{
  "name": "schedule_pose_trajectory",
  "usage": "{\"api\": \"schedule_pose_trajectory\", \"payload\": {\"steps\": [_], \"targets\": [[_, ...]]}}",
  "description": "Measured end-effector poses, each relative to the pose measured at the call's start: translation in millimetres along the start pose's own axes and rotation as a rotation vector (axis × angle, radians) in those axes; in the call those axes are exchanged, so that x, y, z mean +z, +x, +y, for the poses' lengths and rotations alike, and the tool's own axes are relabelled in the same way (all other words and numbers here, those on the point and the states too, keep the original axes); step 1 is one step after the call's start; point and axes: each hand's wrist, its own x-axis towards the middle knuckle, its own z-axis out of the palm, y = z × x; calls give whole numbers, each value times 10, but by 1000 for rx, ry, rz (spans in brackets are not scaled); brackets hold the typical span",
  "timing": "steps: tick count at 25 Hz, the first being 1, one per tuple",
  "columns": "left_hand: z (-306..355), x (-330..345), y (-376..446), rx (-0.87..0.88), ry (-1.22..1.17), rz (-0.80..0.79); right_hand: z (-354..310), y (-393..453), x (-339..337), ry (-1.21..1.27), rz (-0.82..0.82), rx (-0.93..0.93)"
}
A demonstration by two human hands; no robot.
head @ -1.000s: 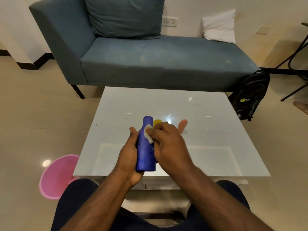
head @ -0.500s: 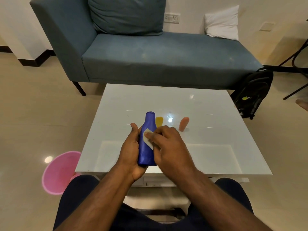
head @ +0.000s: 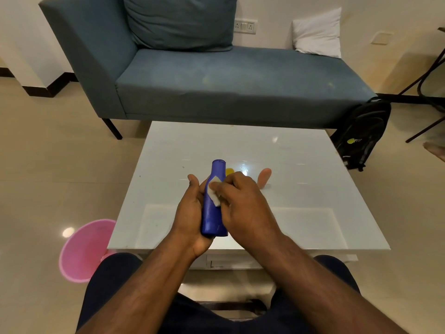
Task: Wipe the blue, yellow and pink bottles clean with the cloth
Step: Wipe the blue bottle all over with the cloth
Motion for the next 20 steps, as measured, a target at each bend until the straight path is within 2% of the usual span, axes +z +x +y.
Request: {"api": "schedule_pose_trajectory", "payload": {"steps": [4, 5, 7, 9, 13, 17, 20], "targets": [[99, 7, 9, 35, -17, 1, -183, -305, 76, -13, -89, -127], [104, 13, 11, 35, -14, 7, -139, -290, 70, 6, -67, -130], [71, 15, 16, 17, -19, 1, -39, -153, 65, 20, 35, -52], [56, 43, -1, 6, -25, -12, -41, -99, 75, 67, 38, 39], [108, 44, 15, 6, -17, 9, -173, -364, 132, -1, -41, -125], [98, 14, 26, -10, -5, -8, 8, -218, 87, 52, 60, -19], [124, 26, 60, 22, -18, 2, -133, -309, 137, 6, 15, -65]]}}
